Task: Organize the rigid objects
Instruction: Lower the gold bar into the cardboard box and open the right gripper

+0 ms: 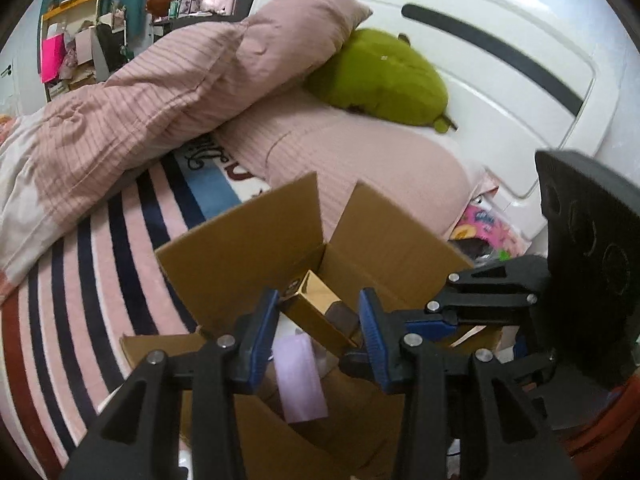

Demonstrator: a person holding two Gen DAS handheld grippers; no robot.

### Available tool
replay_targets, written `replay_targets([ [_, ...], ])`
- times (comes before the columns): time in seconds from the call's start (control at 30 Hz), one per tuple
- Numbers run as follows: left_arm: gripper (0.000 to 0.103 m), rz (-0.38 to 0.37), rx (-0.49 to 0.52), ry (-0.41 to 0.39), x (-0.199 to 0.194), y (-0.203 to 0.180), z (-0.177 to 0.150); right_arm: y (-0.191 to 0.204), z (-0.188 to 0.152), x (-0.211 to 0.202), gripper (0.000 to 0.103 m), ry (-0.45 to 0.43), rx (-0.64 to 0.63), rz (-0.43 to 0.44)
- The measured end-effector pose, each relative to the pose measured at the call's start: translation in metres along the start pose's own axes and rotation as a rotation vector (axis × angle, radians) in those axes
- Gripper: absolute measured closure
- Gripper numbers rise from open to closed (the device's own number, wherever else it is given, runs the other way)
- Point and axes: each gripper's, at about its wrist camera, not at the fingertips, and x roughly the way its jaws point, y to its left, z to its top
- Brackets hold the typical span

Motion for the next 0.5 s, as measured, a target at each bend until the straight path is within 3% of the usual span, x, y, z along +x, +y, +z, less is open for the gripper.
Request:
replay_targets([
  [0.2,0.064,0.059,0.016,0.013,-0.008,0.003,-0.008,0.008,0.004,0.02,0.089,0.112,-0.029,-0.003],
  [0.37,0.042,0.096,0.0,-0.048,-0.038,0.017,-0.018,0.016,0.008,0.028,0.088,0.139,-0.026,-0.024],
  [0.5,0.034,0.153,-0.032,-0.125,-0.079,0.035,-0.033,0.036,0.014,0.014,0.082,0.07,-0.035,-0.005],
])
